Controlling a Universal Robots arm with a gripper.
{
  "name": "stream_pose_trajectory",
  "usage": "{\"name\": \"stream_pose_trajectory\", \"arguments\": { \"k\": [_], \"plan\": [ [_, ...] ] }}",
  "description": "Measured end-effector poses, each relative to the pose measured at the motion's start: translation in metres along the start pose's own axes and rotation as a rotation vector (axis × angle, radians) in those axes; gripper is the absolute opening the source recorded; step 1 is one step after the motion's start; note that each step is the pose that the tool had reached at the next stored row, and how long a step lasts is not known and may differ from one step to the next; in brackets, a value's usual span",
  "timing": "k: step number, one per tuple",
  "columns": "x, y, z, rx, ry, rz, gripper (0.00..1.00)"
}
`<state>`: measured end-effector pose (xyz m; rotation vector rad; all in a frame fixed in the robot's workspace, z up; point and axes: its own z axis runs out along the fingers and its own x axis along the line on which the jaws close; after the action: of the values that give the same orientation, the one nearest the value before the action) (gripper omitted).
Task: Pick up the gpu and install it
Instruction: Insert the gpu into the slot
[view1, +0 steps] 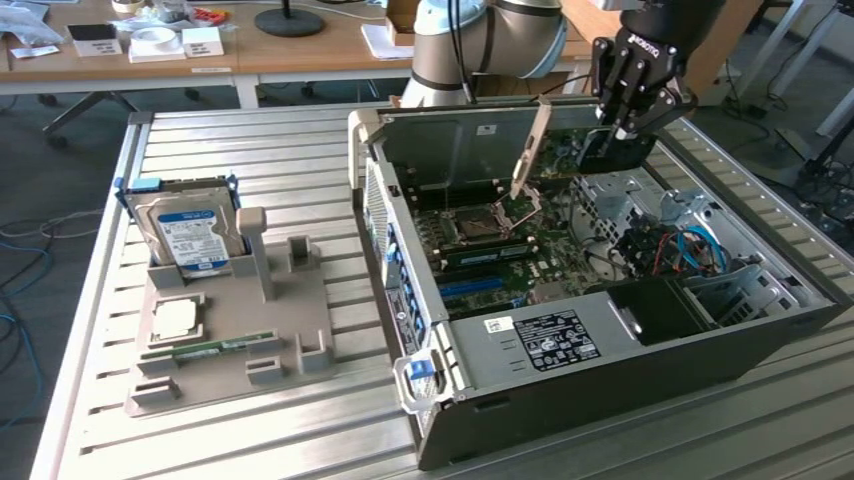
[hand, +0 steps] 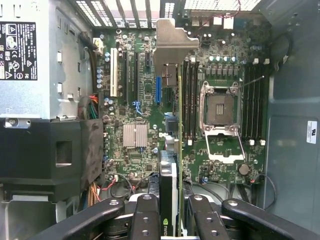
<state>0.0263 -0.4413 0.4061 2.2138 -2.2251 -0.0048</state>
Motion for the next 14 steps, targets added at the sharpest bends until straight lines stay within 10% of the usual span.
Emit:
{"name": "stream_pose_trajectory", "arguments": {
  "k": [14],
  "plan": [
    [0.004, 0.0104, 0.0001, 0.0048, -0.0096, 0.0, 0.27]
  ]
}}
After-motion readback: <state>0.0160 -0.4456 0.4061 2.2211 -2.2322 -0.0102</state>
